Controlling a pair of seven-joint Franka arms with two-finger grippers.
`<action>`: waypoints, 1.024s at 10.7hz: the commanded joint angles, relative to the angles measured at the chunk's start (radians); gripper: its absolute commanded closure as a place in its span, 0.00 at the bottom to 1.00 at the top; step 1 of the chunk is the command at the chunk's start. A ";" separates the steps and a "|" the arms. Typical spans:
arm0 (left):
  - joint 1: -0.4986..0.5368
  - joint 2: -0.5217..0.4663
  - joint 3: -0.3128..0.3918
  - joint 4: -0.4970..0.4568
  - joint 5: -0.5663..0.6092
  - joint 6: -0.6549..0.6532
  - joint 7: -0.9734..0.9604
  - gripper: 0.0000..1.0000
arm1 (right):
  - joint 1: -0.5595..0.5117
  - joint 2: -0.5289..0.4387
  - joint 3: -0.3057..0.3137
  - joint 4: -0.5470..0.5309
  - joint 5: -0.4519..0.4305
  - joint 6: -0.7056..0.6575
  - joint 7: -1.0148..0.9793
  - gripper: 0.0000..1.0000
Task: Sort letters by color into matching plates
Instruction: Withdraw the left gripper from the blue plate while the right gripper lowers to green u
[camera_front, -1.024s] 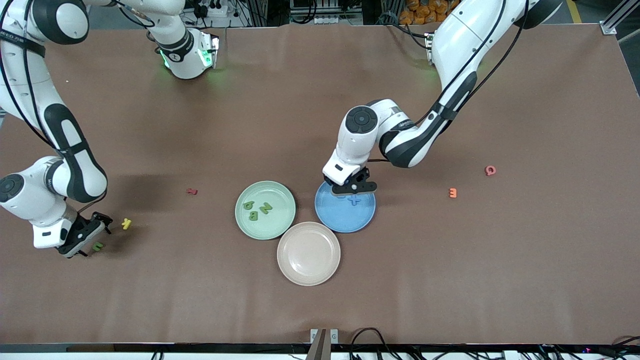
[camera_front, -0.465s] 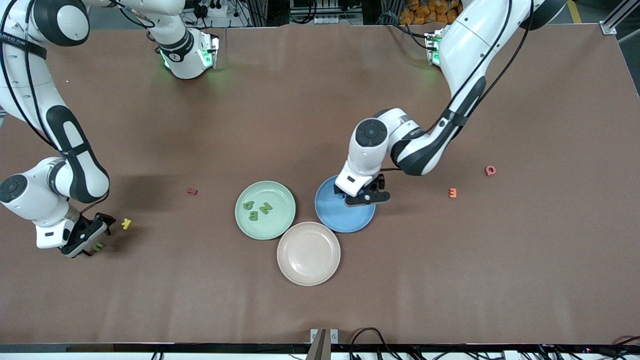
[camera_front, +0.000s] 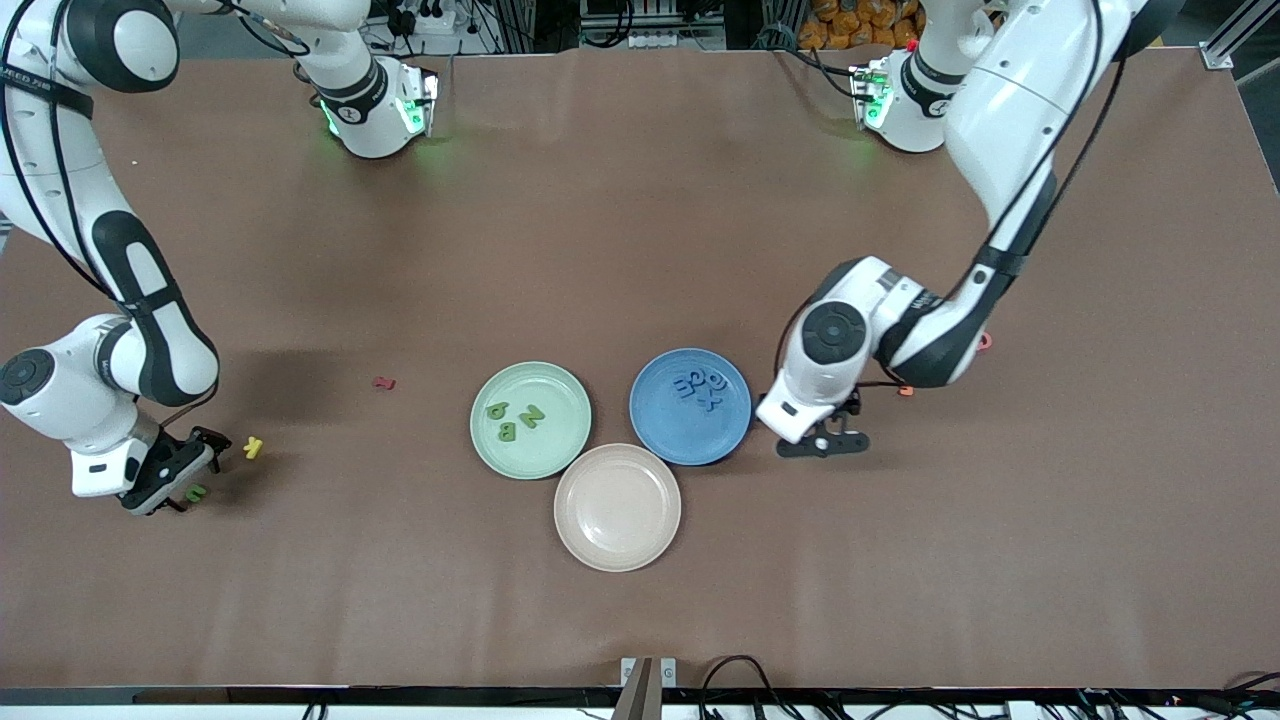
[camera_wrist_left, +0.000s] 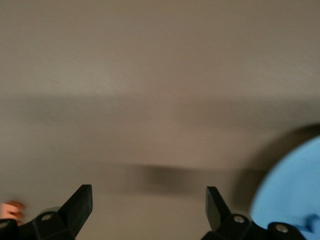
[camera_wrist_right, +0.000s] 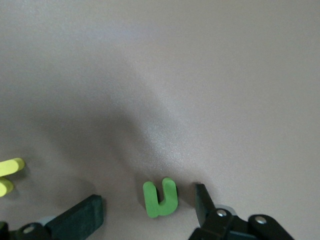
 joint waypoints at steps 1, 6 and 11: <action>0.031 -0.040 -0.016 -0.005 -0.013 -0.045 0.051 0.00 | -0.023 0.012 0.019 0.014 0.014 0.019 -0.012 0.26; 0.182 -0.121 -0.078 -0.114 -0.049 -0.053 0.185 0.00 | -0.029 0.012 0.019 0.030 0.017 0.019 -0.010 0.39; 0.174 -0.288 0.025 -0.266 -0.198 -0.054 0.374 0.00 | -0.029 0.014 0.020 0.034 0.017 0.019 0.029 0.42</action>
